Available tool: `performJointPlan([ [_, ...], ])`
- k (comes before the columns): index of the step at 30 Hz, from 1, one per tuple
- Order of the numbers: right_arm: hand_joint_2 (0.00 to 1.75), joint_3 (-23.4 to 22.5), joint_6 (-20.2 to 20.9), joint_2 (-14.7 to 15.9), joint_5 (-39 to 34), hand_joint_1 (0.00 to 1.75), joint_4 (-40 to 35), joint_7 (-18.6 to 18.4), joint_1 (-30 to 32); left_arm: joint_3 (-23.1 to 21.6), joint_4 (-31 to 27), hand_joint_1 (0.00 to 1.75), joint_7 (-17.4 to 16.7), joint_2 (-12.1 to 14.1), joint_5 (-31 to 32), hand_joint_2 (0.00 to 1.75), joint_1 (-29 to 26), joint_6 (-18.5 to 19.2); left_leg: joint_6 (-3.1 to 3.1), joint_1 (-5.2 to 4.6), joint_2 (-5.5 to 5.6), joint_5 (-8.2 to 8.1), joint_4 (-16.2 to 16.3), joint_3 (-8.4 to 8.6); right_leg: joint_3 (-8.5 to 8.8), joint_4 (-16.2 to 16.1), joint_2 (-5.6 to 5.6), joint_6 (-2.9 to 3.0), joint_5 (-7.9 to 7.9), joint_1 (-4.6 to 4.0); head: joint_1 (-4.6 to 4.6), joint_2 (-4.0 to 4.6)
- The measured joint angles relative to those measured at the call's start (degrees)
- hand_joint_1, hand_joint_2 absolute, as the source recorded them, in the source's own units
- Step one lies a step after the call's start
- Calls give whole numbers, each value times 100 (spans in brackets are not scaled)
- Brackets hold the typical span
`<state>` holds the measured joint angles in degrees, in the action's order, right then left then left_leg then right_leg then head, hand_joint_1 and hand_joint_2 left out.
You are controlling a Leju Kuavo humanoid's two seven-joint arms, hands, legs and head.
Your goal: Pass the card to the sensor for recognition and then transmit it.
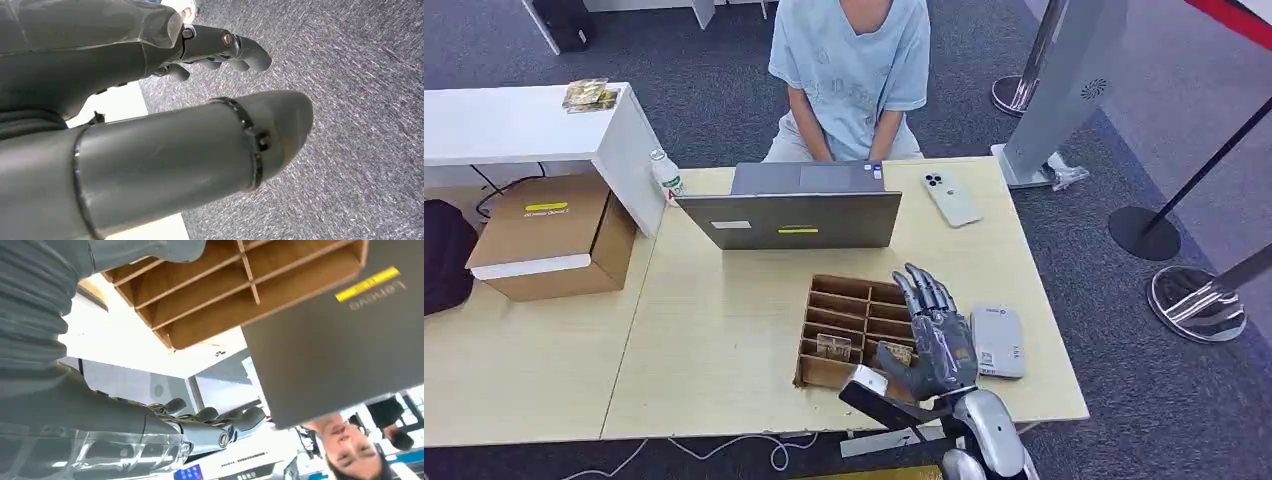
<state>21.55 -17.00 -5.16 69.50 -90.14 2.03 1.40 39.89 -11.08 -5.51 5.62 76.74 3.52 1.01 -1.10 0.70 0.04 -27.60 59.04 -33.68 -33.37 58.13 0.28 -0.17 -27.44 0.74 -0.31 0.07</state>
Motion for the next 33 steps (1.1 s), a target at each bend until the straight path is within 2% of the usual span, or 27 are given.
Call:
performJointPlan([
  [3, 175, -102, 65, 0, -85, 35, -309, -6, 132, 0, 0, 0, 0, 0, 0, 0, -2, 0, 0, 0, 0, 0, 0, -1, 0, 0, 0, 0, 0, 0, 0, 0],
  [5, 175, -142, 92, 2, -37, 47, -491, -42, 214, 0, 0, 0, 0, 0, 0, 0, -2, 0, 0, 0, 0, 0, 0, -1, 0, 0, 0, 0, 0, 0, 0, 0],
  [6, 175, -162, 103, 0, -21, 47, -564, -46, 244, 0, 0, 0, 0, 0, 0, 0, -2, 0, 0, 0, 0, 0, 0, -1, 0, 0, 0, 0, 0, 0, 0, 0],
  [7, 175, -183, 133, 0, -2, 77, -637, -50, 272, 0, 0, 0, 0, 0, 0, 0, -2, 0, 0, 0, 0, 0, 0, -1, 0, 0, 0, 0, 0, 0, 0, 0],
  [10, 175, -221, 194, 2, 105, 70, -738, -70, 318, 0, 0, 0, -22, 0, 0, 0, -3, 0, 0, 0, -1, 0, 0, -1, 0, 0, 0, 0, 0, 0, 0, 0],
  [12, 175, -221, 254, 0, 197, 73, -736, -96, 319, 0, 0, 0, -33, 0, 0, 0, -2, 2, 0, 0, -1, 0, 0, -1, 0, 0, -1, 0, 0, 0, 0, 0],
  [14, 175, -218, 297, 0, 312, 113, -715, -146, 312, 2, 0, 0, -37, 0, 0, 0, -4, 4, 0, 0, -1, 0, 0, -1, 0, 0, 0, 0, 0, 0, 0, 0],
  [15, 175, -214, 308, 0, 361, 126, -697, -179, 303, 2, 2, 0, -42, 0, 0, 0, -4, 7, 0, 1, -1, 0, 0, -1, 1, 0, 0, 0, 0, 0, 0, 0],
  [19, 175, -210, 347, 0, 455, 129, -577, -245, 254, 4, 0, 0, -42, 0, 0, 0, -4, 7, 0, 0, 0, 0, 0, -2, 1, 0, 0, 0, 0, 0, 0, 0],
  [20, 175, -210, 358, 0, 464, 134, -546, -256, 240, 4, 0, 0, -42, 0, 0, 0, -4, 7, 0, 0, 0, 0, 0, -2, 1, 0, 0, 0, 0, 0, 0, 0],
  [33, 175, -208, 378, -28, 608, 126, -198, -394, 158, 7, 0, 0, -33, 0, 0, 0, -4, 7, 0, 0, 0, 0, 0, -3, 1, 0, 0, 0, 0, 0, 0, 0],
])
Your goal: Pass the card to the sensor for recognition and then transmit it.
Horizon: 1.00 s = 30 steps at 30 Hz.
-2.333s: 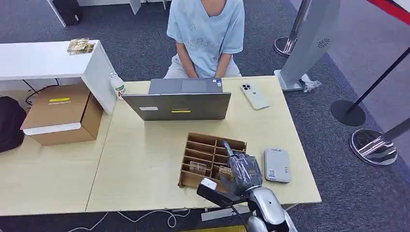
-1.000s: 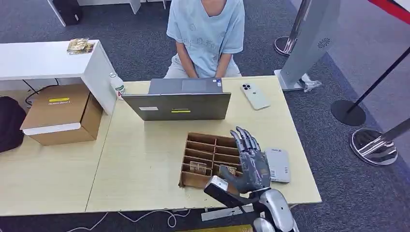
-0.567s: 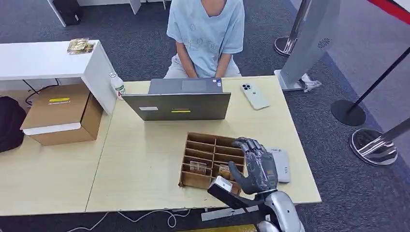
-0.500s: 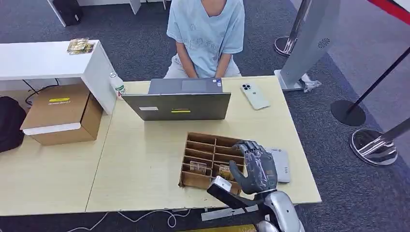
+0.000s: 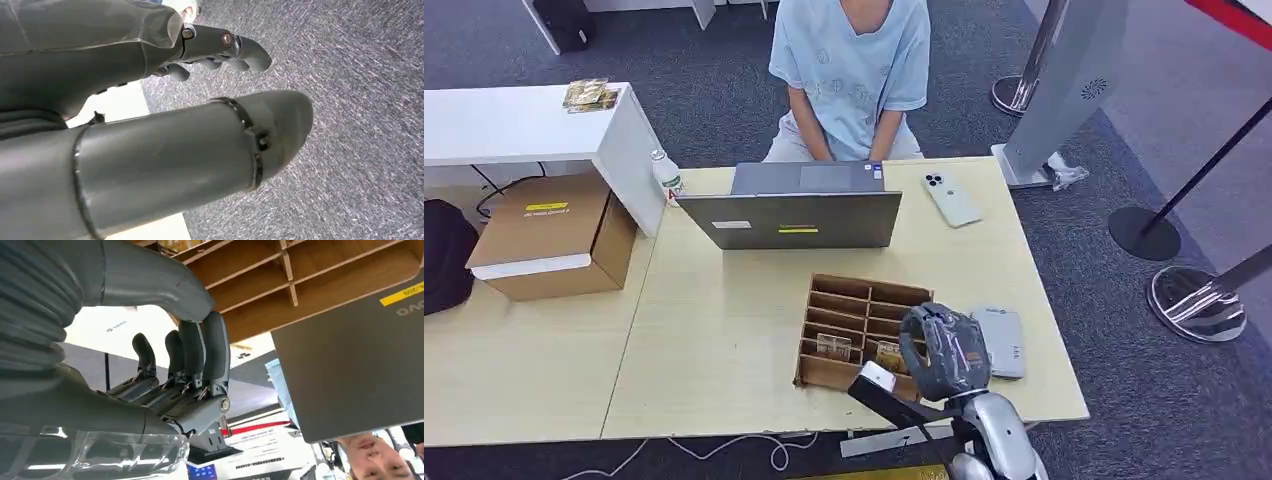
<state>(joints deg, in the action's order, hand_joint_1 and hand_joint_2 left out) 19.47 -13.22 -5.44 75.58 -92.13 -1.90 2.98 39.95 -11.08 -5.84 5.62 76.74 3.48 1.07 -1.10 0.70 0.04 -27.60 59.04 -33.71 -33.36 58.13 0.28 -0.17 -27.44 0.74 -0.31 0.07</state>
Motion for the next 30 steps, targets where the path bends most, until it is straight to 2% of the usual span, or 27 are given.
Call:
performJointPlan([
  [4, 175, -2, 0, 0, 11, 120, 79, -15, 0, 0, 0, 0, 2, 0, 0, 0, 0, 0, 0, 0, 0, 0, 0, 0, 0, 0, 0, 0, 0, 0, 0, 0],
  [5, 175, -2, 2, 0, 15, 108, 105, -17, 0, 0, 0, 0, 2, 0, 0, 0, 0, 0, 0, 0, 0, 0, 0, 0, 0, 0, 0, 0, 0, 0, 0, 0],
  [8, 175, -7, 4, 0, 22, 103, 175, -31, 0, 0, 0, 0, 2, 0, 0, 0, 0, 0, 0, 0, 0, 0, 0, 0, 0, 0, 0, 0, 0, 0, 0, 0],
  [12, 175, -9, 4, 0, 22, 108, 267, -33, 0, 0, 2, 0, 2, 0, 0, 0, 0, 0, 0, 0, 0, 0, 0, 0, 0, 0, 0, 0, 0, 0, 0, 0],
  [19, 175, -15, 2, 0, 24, 106, 365, -33, 2, -2, 0, 0, 2, 0, 0, 0, 1, -4, 0, 0, 0, 0, 0, 0, -1, 0, 0, 0, 0, 0, 0, 0],
  [20, 175, -15, 2, -2, 22, 113, 376, -33, 2, -2, 0, 0, 2, 0, 0, 0, 1, -4, 0, 0, 0, 0, 0, 0, -1, 0, 0, 0, 0, 0, 0, 0],
  [25, 175, -20, 2, -2, 26, 119, 380, -50, 4, -2, 0, 0, 2, 0, 0, 0, 3, -4, 0, 0, -1, 0, 0, 0, -1, 0, 0, 0, 0, 0, 0, 0],
  [27, 175, -20, 4, -4, 28, 108, 382, -50, 3, -2, 0, 0, 2, 0, 0, 0, 3, -4, 0, 0, 0, 0, 0, 0, -1, 0, 0, 0, 0, 0, 0, 0],
  [30, 175, -24, 11, -24, 48, 108, 404, -52, -2, -2, 0, 0, 2, 0, 0, 0, 3, -4, 0, 0, 0, 0, 0, 0, -1, 0, 0, 0, 0, 0, 0, 0],
])
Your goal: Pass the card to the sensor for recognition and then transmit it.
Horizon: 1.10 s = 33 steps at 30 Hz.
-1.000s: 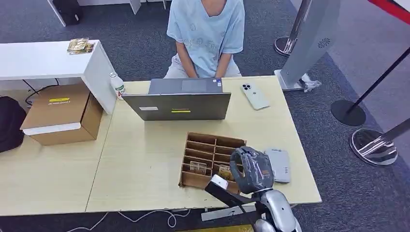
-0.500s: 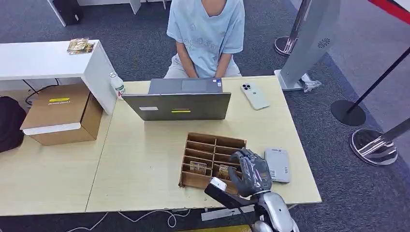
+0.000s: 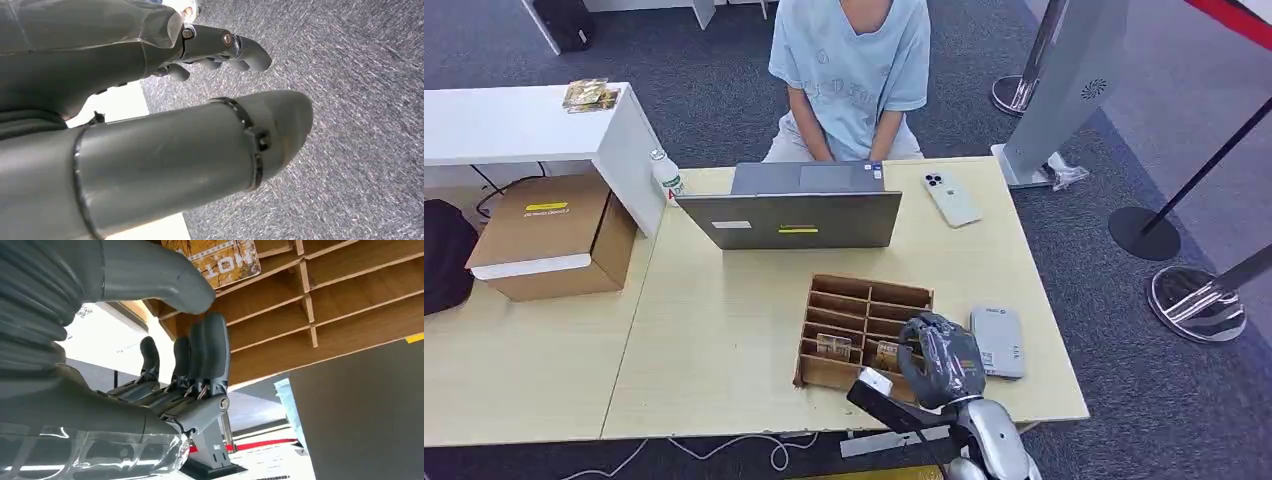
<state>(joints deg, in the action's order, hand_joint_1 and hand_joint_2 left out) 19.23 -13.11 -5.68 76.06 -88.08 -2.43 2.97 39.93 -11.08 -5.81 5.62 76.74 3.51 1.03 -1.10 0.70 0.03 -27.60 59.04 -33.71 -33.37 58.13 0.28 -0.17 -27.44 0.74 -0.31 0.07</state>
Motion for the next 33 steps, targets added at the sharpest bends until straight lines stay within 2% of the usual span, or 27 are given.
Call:
performJointPlan([
  [10, 175, -2, 11, -26, 240, 94, 72, -96, -64, 0, 0, 0, 0, 0, 0, 0, -1, 0, 0, 0, 0, 0, 0, 0, 0, 0, 0, 0, 0, 0, 0, 0],
  [18, 175, -2, 9, -26, 413, 108, 74, -190, -79, 0, 0, 0, 0, 0, 0, 0, -1, 0, 0, 0, 0, 0, 0, 0, 0, 0, 0, 0, 0, 0, 0, 0],
  [28, 175, -2, 0, -26, 778, 93, 76, -361, -84, 0, 0, 0, 0, 0, 0, 0, 0, 0, 0, 0, 0, 0, 0, 0, 0, 0, 0, 0, 0, 0, 0, 0],
  [33, 175, -2, 2, -26, 898, 91, 92, -411, -92, 0, 0, 0, 0, 0, 0, 0, -1, 0, 0, 0, 0, 0, 0, 0, 0, 0, 0, 0, 0, 0, 0, 0],
])
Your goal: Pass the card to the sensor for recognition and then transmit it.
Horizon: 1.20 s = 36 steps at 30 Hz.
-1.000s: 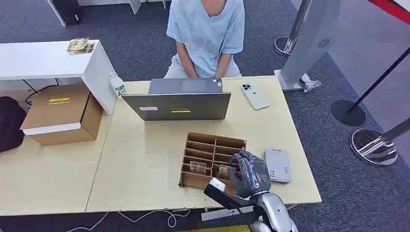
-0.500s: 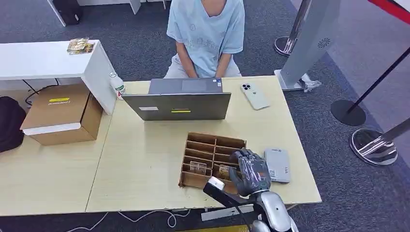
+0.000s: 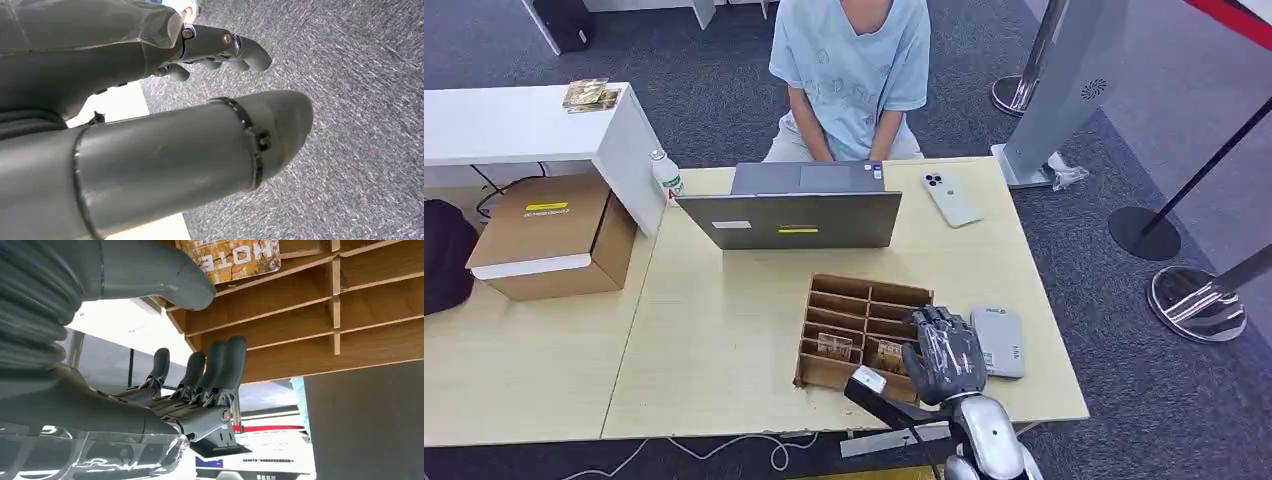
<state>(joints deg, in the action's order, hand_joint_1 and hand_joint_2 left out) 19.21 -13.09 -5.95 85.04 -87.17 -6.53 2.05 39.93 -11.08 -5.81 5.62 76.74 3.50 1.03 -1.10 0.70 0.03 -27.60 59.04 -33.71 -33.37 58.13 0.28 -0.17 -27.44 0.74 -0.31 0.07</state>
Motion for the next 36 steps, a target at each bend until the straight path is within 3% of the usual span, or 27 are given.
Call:
performJointPlan([
  [3, 175, 0, 0, 0, 37, 98, 13, -13, -4, 0, 0, 0, 0, 2, 0, 0, 0, 0, 0, 0, 0, 0, 0, 0, 0, 0, 0, 0, 0, 0, 0, 0],
  [19, 175, 0, 0, 0, 42, 98, 24, -15, -5, 0, 0, 0, 0, 2, 0, 0, 1, 4, 0, 0, 0, 0, 0, 0, 0, 0, 0, 0, 0, 0, 0, 0],
  [25, 175, 0, -2, 0, -48, 110, 26, 22, -5, 0, 0, 0, 0, 2, 0, 0, 1, 4, 0, 0, 0, 0, 0, 0, 0, 0, 0, 0, 0, 0, 0, 0],
  [27, 175, 0, -26, -2, -142, 103, 24, 66, -5, 0, 0, 0, 0, 2, 0, 0, 0, 4, 0, 0, 0, 0, 0, 0, 0, 0, 0, 0, 0, 0, 0, 0],
  [30, 175, 0, -109, -31, -305, 112, 22, 144, -4, 0, 0, 0, 2, 2, 0, 0, 0, 4, 0, 0, 0, 0, 0, 0, 0, 0, 0, 0, 0, 0, 0, 0],
  [36, 175, -31, -306, -74, -572, 103, -44, 282, 0, 0, 0, 0, 9, 2, 0, 0, 0, 2, 0, 0, 0, 0, 0, 1, 0, 0, 0, 0, 0, 0, 0, 0],
])
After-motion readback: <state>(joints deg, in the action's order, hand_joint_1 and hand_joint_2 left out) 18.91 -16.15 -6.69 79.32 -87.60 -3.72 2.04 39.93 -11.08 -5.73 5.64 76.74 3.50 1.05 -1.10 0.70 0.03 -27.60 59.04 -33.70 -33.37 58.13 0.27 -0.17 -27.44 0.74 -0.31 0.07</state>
